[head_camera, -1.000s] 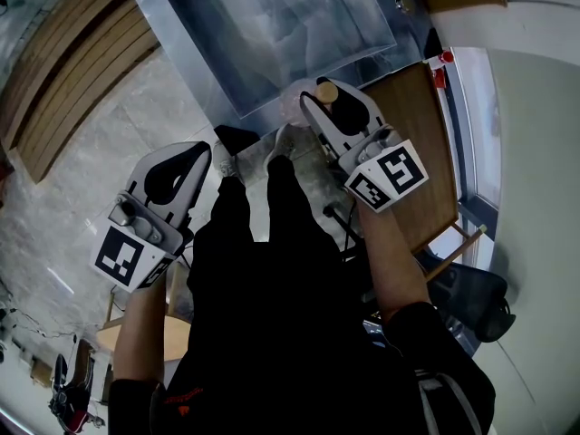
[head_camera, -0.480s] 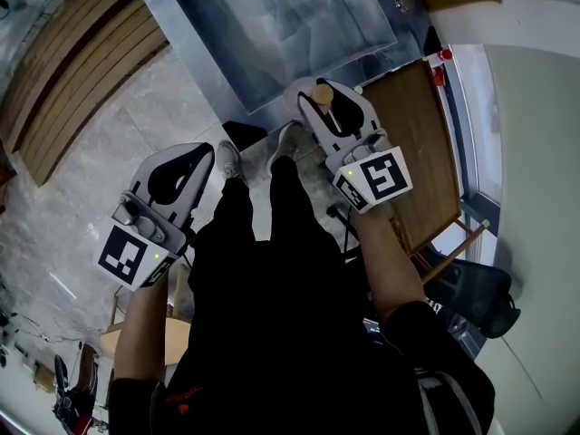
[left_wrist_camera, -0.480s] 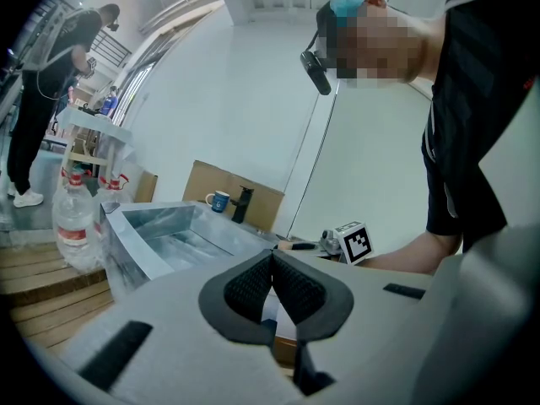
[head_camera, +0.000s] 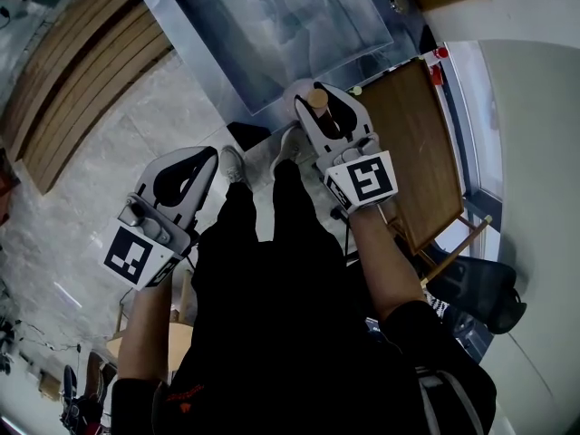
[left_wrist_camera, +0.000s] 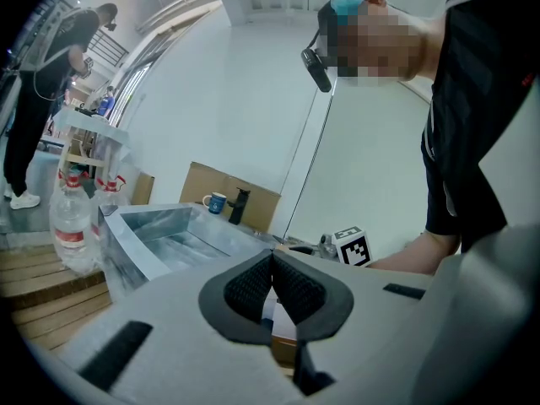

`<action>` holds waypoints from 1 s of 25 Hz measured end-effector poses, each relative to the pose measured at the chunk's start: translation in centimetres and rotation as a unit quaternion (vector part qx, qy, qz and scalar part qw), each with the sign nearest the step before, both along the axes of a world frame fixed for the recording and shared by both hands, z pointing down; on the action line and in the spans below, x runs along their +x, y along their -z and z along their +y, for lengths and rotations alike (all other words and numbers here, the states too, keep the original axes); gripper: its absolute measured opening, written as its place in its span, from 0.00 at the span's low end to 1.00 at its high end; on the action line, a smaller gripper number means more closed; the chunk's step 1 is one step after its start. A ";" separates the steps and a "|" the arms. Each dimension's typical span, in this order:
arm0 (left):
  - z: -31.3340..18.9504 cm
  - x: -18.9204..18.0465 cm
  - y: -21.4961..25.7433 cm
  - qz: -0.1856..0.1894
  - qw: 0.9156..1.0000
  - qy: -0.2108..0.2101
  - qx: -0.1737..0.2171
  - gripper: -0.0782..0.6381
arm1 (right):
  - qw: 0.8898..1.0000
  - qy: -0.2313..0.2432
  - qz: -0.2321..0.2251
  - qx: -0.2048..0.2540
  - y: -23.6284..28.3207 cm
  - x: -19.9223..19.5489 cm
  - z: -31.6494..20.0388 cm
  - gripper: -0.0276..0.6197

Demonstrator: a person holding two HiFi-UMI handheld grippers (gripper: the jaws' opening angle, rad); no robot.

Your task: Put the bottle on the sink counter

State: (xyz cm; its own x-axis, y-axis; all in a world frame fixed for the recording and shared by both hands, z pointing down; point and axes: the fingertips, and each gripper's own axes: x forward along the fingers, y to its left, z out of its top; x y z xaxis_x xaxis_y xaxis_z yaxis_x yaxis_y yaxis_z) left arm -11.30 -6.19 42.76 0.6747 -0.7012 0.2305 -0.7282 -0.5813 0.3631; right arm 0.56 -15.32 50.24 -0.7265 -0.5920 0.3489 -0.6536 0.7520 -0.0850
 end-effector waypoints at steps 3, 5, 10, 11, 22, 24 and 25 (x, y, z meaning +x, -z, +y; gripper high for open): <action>0.1 0.0 0.6 0.003 1.000 0.000 0.006 0.13 | 1.000 -0.002 0.019 0.013 -0.1 -0.2 0.4 0.26; 0.1 0.0 1.0 0.004 1.000 -0.001 0.011 0.13 | 1.000 -0.007 0.022 0.016 -0.2 -0.2 0.5 0.26; 0.4 0.1 1.7 0.005 1.000 -0.001 0.008 0.13 | 0.999 -0.014 0.020 0.020 -0.1 -0.2 0.4 0.26; 0.5 0.1 1.9 0.005 1.000 -0.001 0.007 0.13 | 0.999 -0.016 0.019 0.020 -0.1 -0.2 0.4 0.26; 0.0 0.8 5.2 0.004 0.999 -0.011 0.041 0.13 | 1.000 0.018 0.020 0.011 1.1 -0.3 1.0 0.39; -0.5 0.9 5.8 0.001 0.998 -0.014 0.056 0.13 | 0.999 0.031 0.024 0.014 1.7 -0.1 1.4 0.42; -0.7 1.0 6.0 -0.001 0.998 -0.015 0.061 0.13 | 0.999 0.033 0.028 0.017 2.1 0.2 1.5 0.43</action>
State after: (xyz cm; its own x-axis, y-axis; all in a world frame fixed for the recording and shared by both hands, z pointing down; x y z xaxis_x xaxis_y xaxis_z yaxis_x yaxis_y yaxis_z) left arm -10.33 -6.87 36.72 0.6956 -0.7035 0.1456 -0.7102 -0.6427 0.2873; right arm 0.77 -13.81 48.12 -0.7442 -0.5559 0.3702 -0.6060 0.7951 -0.0242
